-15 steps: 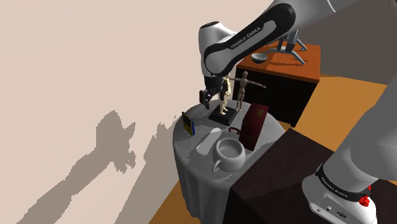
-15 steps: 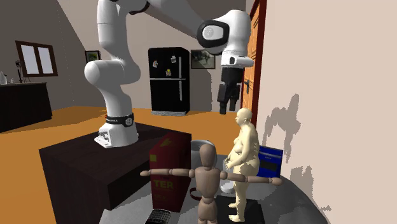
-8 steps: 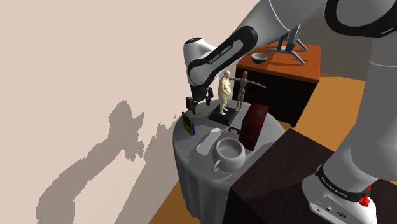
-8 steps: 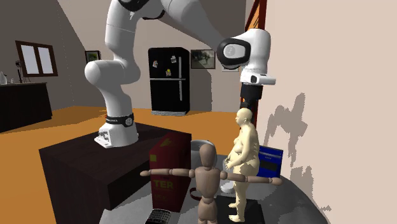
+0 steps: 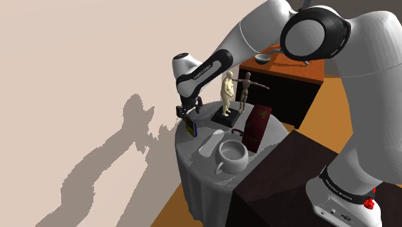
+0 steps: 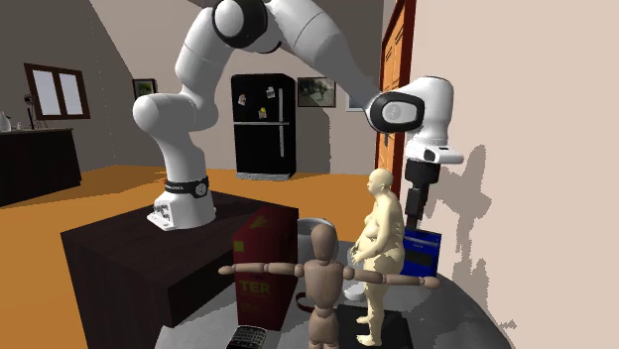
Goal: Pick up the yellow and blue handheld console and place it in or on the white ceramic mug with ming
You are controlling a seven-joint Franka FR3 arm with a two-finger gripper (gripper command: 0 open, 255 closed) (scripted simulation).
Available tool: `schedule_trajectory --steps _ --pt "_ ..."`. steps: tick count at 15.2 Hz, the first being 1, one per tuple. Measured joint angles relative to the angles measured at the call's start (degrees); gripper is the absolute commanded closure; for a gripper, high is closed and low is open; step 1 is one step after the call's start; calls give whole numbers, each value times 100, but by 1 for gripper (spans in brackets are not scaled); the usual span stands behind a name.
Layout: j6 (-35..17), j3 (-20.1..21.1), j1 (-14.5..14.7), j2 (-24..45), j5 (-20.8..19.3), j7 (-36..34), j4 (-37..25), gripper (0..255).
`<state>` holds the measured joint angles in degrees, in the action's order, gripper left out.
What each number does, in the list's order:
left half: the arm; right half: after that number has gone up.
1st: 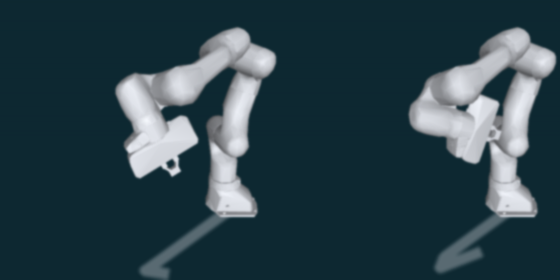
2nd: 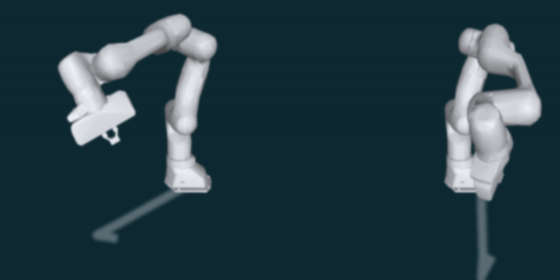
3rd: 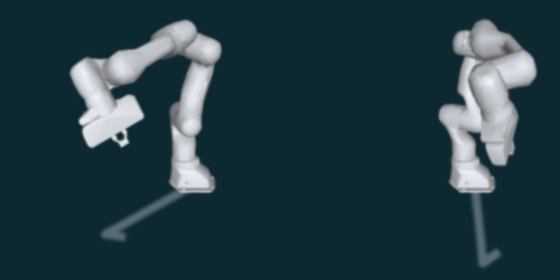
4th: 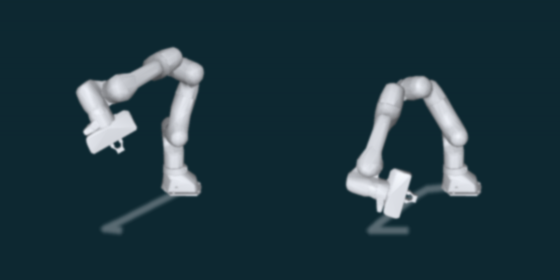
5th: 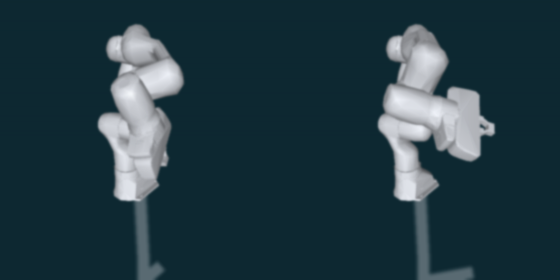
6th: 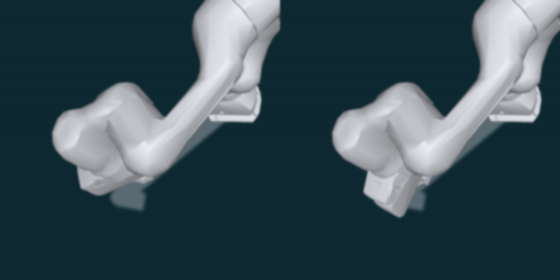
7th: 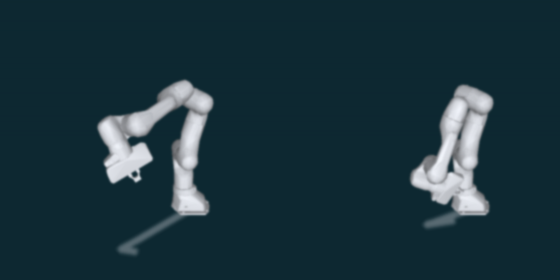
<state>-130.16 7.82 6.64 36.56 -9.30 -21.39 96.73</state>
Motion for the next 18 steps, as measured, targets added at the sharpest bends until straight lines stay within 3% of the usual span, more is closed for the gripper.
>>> schedule_trajectory --steps 14,15,18 --pt "-379 -64 33 489 -75 -42 -118 0" --pt "-380 -64 33 490 -75 -42 -118 255" --pt "-381 -63 34 489 -75 -42 -119 255"
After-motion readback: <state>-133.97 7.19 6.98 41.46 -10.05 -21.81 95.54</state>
